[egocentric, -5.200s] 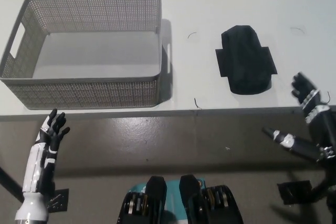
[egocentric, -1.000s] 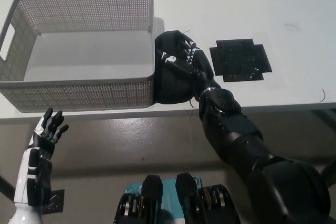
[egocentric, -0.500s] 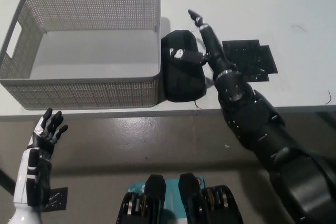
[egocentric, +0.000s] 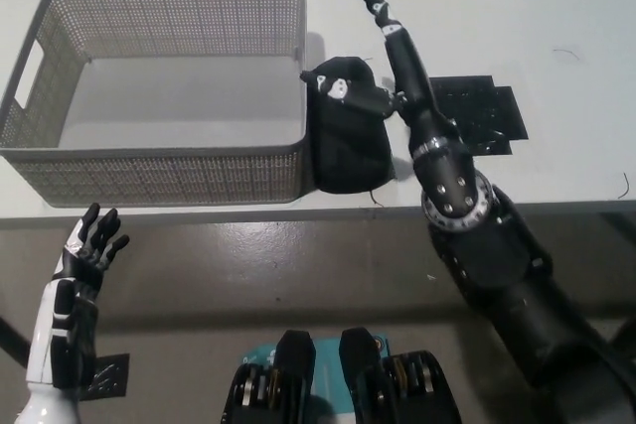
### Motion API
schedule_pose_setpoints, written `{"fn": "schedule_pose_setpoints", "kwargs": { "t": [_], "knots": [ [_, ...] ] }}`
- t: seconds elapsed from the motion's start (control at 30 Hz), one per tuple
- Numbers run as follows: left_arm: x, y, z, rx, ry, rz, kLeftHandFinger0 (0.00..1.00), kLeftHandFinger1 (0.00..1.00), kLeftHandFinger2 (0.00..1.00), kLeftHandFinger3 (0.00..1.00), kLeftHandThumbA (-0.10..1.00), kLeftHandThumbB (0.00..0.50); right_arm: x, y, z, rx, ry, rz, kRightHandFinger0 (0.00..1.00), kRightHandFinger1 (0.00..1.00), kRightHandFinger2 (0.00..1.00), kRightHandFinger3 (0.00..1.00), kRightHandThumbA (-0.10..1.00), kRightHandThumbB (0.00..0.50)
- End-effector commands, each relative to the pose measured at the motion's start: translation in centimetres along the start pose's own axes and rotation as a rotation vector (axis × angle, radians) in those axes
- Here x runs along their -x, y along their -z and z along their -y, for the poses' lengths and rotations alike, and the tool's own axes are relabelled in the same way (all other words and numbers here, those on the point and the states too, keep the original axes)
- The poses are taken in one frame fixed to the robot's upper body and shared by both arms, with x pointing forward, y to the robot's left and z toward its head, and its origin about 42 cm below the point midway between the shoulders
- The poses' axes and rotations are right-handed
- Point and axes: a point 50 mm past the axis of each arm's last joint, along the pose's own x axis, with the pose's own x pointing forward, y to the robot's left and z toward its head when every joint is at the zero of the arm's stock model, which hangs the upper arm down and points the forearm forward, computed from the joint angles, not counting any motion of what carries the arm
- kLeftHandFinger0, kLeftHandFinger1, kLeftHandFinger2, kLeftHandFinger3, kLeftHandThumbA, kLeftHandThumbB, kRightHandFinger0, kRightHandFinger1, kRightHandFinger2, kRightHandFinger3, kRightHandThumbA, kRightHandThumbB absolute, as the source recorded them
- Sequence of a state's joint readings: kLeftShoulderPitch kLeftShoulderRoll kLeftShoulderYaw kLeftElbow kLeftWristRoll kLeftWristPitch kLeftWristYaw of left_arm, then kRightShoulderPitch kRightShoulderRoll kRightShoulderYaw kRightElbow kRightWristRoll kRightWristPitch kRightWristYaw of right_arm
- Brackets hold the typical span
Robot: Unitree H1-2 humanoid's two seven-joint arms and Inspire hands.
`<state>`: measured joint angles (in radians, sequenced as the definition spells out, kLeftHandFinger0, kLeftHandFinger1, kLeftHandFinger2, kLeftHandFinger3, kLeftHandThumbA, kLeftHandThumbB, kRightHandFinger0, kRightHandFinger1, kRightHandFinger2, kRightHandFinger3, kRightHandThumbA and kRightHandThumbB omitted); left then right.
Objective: Use the right hand to push the pencil case on the right hand side to the container on the left side
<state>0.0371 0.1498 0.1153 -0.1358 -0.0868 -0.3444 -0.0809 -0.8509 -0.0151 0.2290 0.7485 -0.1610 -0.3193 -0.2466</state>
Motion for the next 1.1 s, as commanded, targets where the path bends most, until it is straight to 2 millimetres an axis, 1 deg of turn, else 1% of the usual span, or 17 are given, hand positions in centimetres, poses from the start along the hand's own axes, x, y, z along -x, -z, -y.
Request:
{"fn": "schedule_pose_setpoints", "kwargs": {
  "t": [0.0,0.03,0.07,0.1,0.13,0.2,0.23,0.27,0.4,0.47,0.5,0.6,0.77,0.9,0.93,0.97,1.07],
  "knots": [
    [-1.4,-1.4,-1.0,-0.024,0.024,0.058,1.00,1.00,1.00,1.00,1.00,0.196,3.5,-4.3,5.2,-0.101,0.074,0.168,1.00,1.00,1.00,1.00,1.00,0.357],
    [-1.5,-1.4,-1.0,-0.023,0.025,0.058,1.00,1.00,1.00,1.00,1.00,0.201,4.0,-4.4,5.4,-0.118,0.077,0.181,1.00,1.00,1.00,1.00,1.00,0.338],
    [-1.7,-1.4,-1.0,-0.021,0.025,0.061,1.00,1.00,1.00,1.00,1.00,0.197,6.0,-4.8,6.1,-0.164,0.091,0.211,1.00,1.00,1.00,1.00,1.00,0.338],
    [-1.7,-1.4,-1.0,-0.021,0.030,0.060,1.00,1.00,1.00,1.00,1.00,0.196,6.8,-4.9,6.3,-0.173,0.098,0.211,1.00,1.00,1.00,1.00,1.00,0.336],
    [-2.1,-1.5,-0.8,-0.015,0.034,0.060,1.00,1.00,1.00,1.00,1.00,0.202,8.9,-5.2,7.1,-0.165,0.108,0.230,1.00,1.00,1.00,1.00,1.00,0.364],
    [-3.0,-1.6,-0.6,-0.007,0.043,0.069,1.00,1.00,1.00,1.00,1.00,0.216,11.0,-5.5,8.0,-0.154,0.125,0.238,1.00,1.00,1.00,1.00,1.00,0.364],
    [-3.6,-1.9,-0.5,-0.008,0.053,0.077,1.00,1.00,1.00,1.00,1.00,0.224,12.6,-5.6,8.5,-0.149,0.129,0.241,1.00,1.00,1.00,1.00,1.00,0.347],
    [-3.8,-1.9,-0.5,-0.006,0.054,0.077,1.00,1.00,1.00,1.00,1.00,0.224,13.0,-5.5,8.6,-0.147,0.129,0.242,1.00,1.00,1.00,1.00,1.00,0.330],
    [-4.7,-1.9,-0.7,-0.005,0.062,0.081,1.00,1.00,1.00,1.00,1.00,0.161,17.0,-3.8,9.3,-0.126,0.131,0.193,1.00,1.00,1.00,1.00,1.00,0.275],
    [-5.0,-1.9,-0.6,0.003,0.060,0.081,1.00,1.00,1.00,1.00,1.00,0.155,18.3,-3.0,9.6,-0.119,0.130,0.164,1.00,1.00,1.00,1.00,1.00,0.278],
    [-5.3,-1.8,-0.6,0.005,0.059,0.083,1.00,1.00,1.00,1.00,1.00,0.158,19.1,-2.5,9.8,-0.121,0.128,0.154,1.00,1.00,1.00,1.00,1.00,0.251],
    [-5.7,-1.5,-0.5,0.011,0.054,0.065,1.00,1.00,1.00,1.00,1.00,0.175,20.0,-1.6,9.9,-0.155,0.125,0.119,1.00,1.00,1.00,1.00,1.00,0.224],
    [-5.2,0.0,0.1,0.015,0.054,0.031,1.00,1.00,1.00,1.00,1.00,0.162,21.5,0.1,9.6,-0.185,0.100,0.048,1.00,1.00,1.00,1.00,1.00,0.193],
    [-4.5,1.1,0.7,0.013,0.054,-0.003,1.00,1.00,1.00,1.00,1.00,0.162,22.0,1.1,9.1,-0.183,0.080,0.009,1.00,1.00,1.00,1.00,1.00,0.218],
    [-4.1,1.6,0.9,0.011,0.050,-0.008,1.00,1.00,1.00,1.00,1.00,0.130,22.2,1.5,8.9,-0.179,0.070,-0.008,1.00,1.00,1.00,1.00,1.00,0.219],
    [-3.8,1.9,1.1,0.013,0.046,-0.021,1.00,1.00,1.00,1.00,1.00,0.133,22.2,1.9,8.8,-0.181,0.064,-0.020,1.00,1.00,1.00,1.00,1.00,0.242],
    [-3.4,2.5,1.5,0.019,0.052,-0.048,1.00,1.00,1.00,1.00,1.00,0.127,22.1,2.6,8.5,-0.180,0.072,-0.051,1.00,1.00,1.00,1.00,1.00,0.259]
  ]
}}
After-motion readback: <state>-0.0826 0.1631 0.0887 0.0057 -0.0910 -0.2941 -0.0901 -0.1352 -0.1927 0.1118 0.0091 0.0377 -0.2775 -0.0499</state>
